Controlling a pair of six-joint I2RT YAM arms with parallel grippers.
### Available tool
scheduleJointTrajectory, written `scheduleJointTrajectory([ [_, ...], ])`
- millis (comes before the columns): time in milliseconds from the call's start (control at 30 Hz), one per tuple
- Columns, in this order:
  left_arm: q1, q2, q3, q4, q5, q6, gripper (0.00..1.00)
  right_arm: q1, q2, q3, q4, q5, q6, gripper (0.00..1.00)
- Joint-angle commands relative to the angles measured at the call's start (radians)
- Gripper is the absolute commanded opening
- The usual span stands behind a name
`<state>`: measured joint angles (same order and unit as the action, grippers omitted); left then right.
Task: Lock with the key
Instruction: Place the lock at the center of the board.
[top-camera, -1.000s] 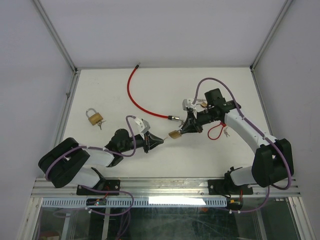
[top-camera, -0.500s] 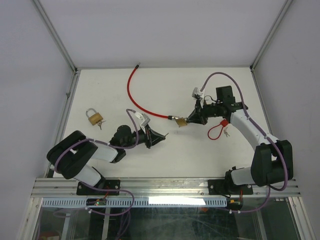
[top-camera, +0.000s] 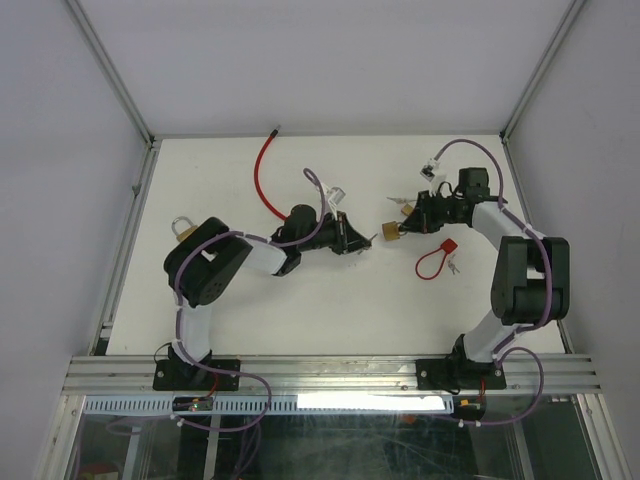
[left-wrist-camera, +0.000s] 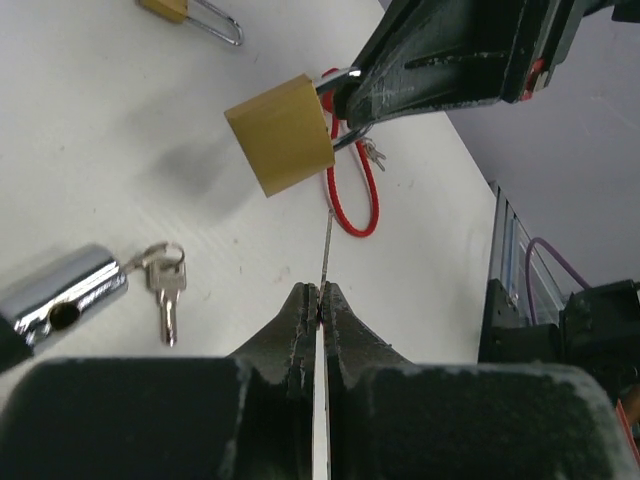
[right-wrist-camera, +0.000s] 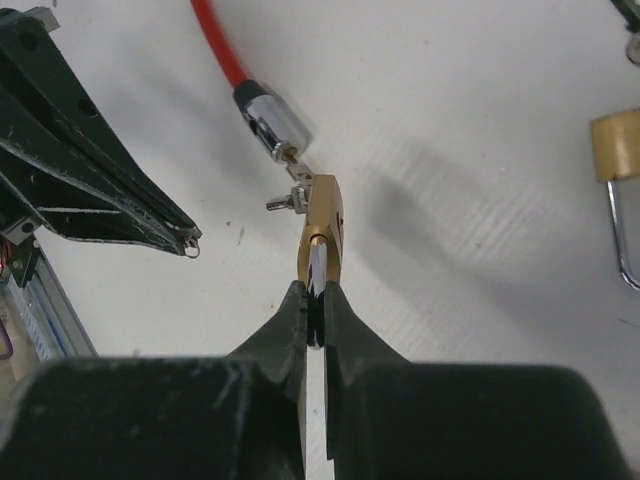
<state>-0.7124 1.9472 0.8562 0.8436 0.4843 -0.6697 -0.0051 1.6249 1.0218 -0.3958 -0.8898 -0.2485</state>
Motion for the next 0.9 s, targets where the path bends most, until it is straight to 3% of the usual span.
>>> scheduleJointTrajectory([
  [0,-0.045,0.08,0.185,-0.119,-0.053,-0.01,0.0,-0.029,0.0,0.067,-0.009,0.012,0.059,0.0],
  [333,-0.094,0.251,0.487,-0.354,-0.198,0.012,0.0,-0.076,0.099,0.11,-0.072,0.071,0.031,0.0],
  [533,-0.099,0.267,0.524,-0.404,-0.32,0.036,0.0,-0.079,0.11,0.113,-0.068,0.125,0.025,0.1],
  [867,-0.099,0.319,0.588,-0.463,-0.317,0.045,0.11,-0.087,0.133,0.124,-0.08,0.164,0.023,0.24],
])
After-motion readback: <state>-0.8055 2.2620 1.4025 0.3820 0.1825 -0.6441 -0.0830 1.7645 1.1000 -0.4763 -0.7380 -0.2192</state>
